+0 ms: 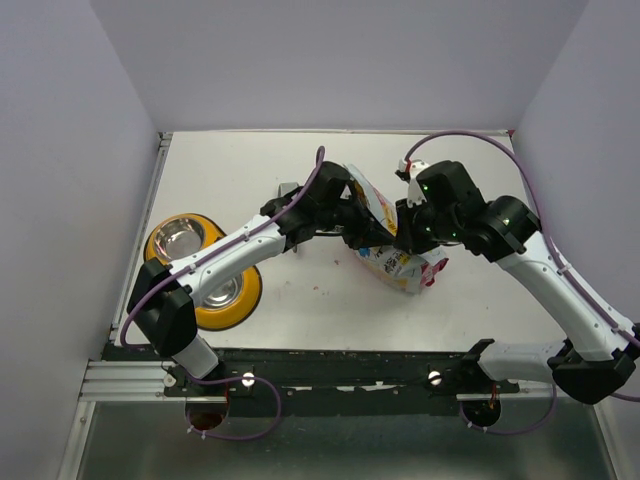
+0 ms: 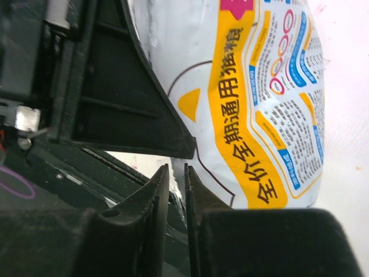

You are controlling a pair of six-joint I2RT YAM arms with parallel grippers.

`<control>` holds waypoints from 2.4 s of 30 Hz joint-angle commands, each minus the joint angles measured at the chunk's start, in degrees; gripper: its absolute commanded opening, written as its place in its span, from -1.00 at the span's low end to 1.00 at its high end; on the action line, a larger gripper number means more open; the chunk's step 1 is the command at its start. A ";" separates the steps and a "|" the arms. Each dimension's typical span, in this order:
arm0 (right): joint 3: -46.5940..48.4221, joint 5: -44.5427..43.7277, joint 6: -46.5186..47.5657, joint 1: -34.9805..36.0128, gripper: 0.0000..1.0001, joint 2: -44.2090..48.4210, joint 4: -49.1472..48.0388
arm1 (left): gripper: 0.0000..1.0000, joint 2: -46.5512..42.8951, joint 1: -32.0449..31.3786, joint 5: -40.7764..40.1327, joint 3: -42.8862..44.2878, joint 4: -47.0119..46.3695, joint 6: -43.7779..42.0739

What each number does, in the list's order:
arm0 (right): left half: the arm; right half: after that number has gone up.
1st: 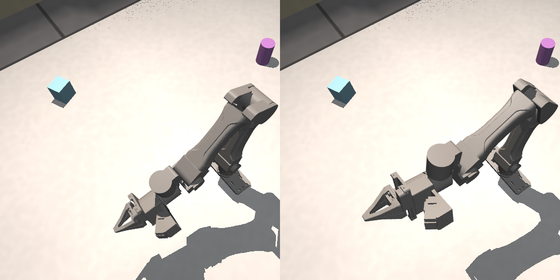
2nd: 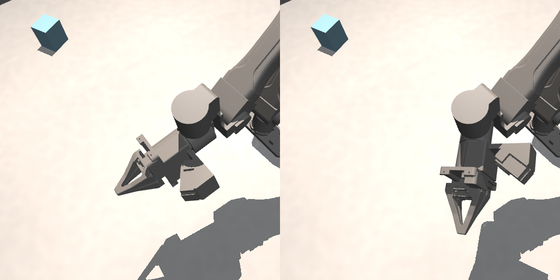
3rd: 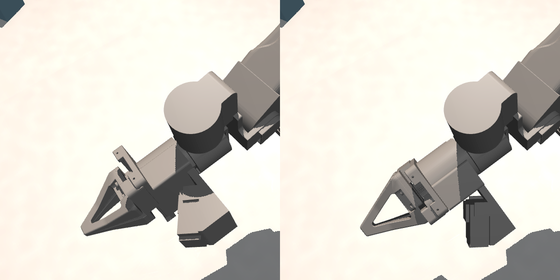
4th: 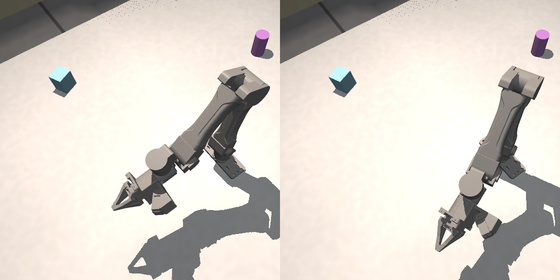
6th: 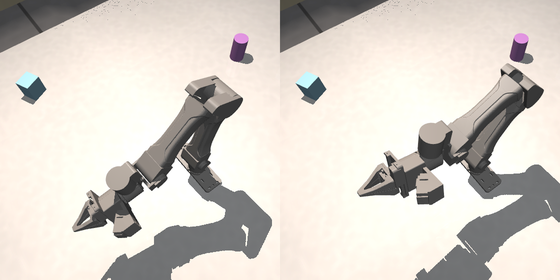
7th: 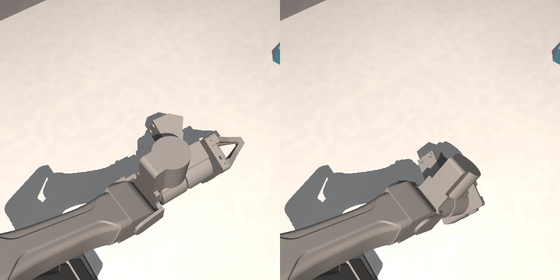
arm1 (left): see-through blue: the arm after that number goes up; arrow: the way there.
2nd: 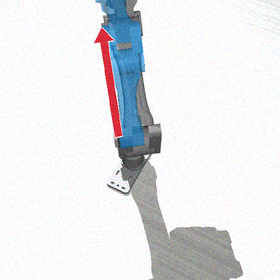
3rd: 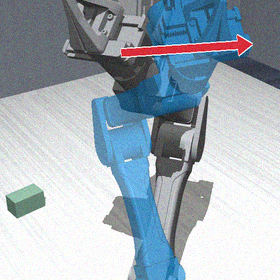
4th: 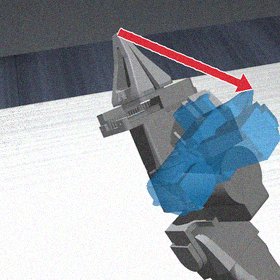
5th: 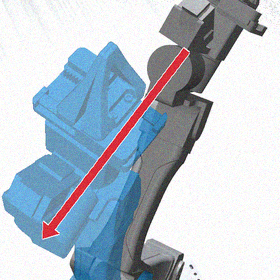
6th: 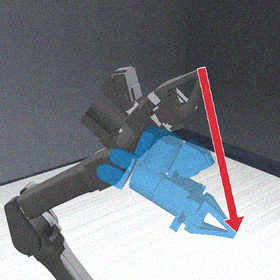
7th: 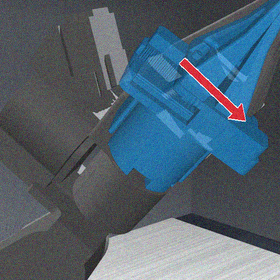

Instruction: Serve the pet food

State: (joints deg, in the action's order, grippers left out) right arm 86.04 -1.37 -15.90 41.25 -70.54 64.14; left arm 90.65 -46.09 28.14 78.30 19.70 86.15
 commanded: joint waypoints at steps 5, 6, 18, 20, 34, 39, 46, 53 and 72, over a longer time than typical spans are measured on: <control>2.82 -0.56 1.57 0.14 -0.42 -0.03 -2.88 | -0.88 0.49 0.38 1.04 1.77 0.77 -1.95; 2.90 -0.83 1.84 0.05 -0.42 0.14 -2.88 | -0.88 0.40 0.38 0.95 1.85 0.86 -1.95; -0.08 -0.39 4.82 0.14 -0.46 0.67 -1.39 | -0.88 0.93 0.56 1.30 2.91 1.04 -1.42; -0.43 -0.22 5.09 0.14 -0.46 1.02 -1.39 | -0.88 0.84 0.56 1.30 2.82 1.12 -1.42; -2.19 -8.39 4.74 0.14 -0.99 2.87 -1.82 | -0.47 -0.12 1.35 0.17 6.07 5.86 -4.49; -1.58 -9.53 0.88 0.23 -0.99 2.60 -2.61 | 0.81 -5.56 2.49 -2.56 2.04 7.28 -4.06; -2.10 -6.90 -10.44 0.14 -0.99 5.23 -4.55 | 0.23 -9.27 3.72 -3.97 -5.44 0.78 -0.10; -4.47 -2.86 -18.46 -1.61 -0.99 6.12 -6.39 | 0.15 -8.56 3.72 -5.55 -3.86 0.86 -0.81; 2.73 4.00 -1.60 -4.34 -0.19 -2.93 -8.86 | 0.22 -5.06 7.59 -8.54 4.38 6.56 -6.16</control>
State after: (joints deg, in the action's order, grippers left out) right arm 85.91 1.89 -21.82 36.95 -72.60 56.23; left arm 83.79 -40.10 21.52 76.69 23.59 83.44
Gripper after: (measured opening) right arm 0.400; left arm 0.676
